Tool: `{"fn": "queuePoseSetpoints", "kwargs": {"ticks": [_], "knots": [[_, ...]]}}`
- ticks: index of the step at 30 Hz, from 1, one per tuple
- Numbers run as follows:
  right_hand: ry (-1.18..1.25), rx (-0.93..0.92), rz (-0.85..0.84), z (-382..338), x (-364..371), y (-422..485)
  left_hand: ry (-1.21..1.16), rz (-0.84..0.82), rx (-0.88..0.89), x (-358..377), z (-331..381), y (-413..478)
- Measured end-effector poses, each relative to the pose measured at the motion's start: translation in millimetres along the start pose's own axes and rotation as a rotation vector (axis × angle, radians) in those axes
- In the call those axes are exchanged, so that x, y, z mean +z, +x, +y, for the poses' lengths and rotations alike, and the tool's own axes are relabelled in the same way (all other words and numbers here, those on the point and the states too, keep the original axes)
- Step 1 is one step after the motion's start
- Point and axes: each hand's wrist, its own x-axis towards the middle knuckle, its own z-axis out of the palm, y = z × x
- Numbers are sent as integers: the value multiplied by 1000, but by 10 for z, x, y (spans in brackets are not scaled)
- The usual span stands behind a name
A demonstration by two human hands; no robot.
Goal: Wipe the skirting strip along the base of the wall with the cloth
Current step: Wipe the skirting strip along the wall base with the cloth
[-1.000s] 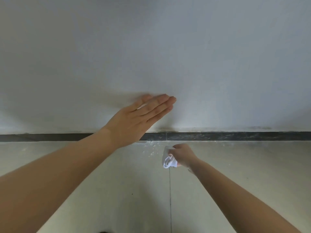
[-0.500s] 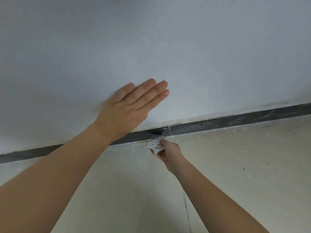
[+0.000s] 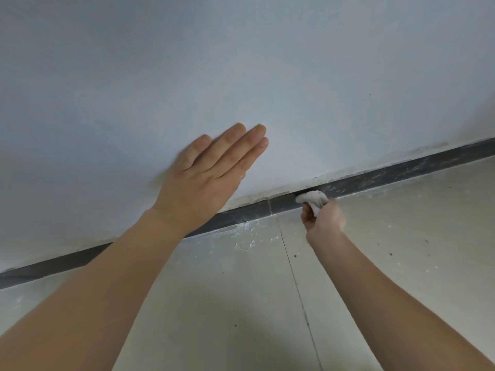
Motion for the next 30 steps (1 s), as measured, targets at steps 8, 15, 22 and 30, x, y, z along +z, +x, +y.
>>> {"fn": "queuePoseSetpoints", "kwargs": {"ticks": [8, 15, 22, 30], "knots": [[-170, 344, -281, 945, 298, -261, 33, -19, -31, 8, 52, -22], [-286, 330, -277, 607, 584, -320, 7, -30, -6, -15, 25, -11], [149, 56, -62, 151, 44, -177, -5, -30, -57, 65, 84, -49], [-278, 449, -351, 1314, 416, -280, 23, -71, -32, 36, 81, -72]]}}
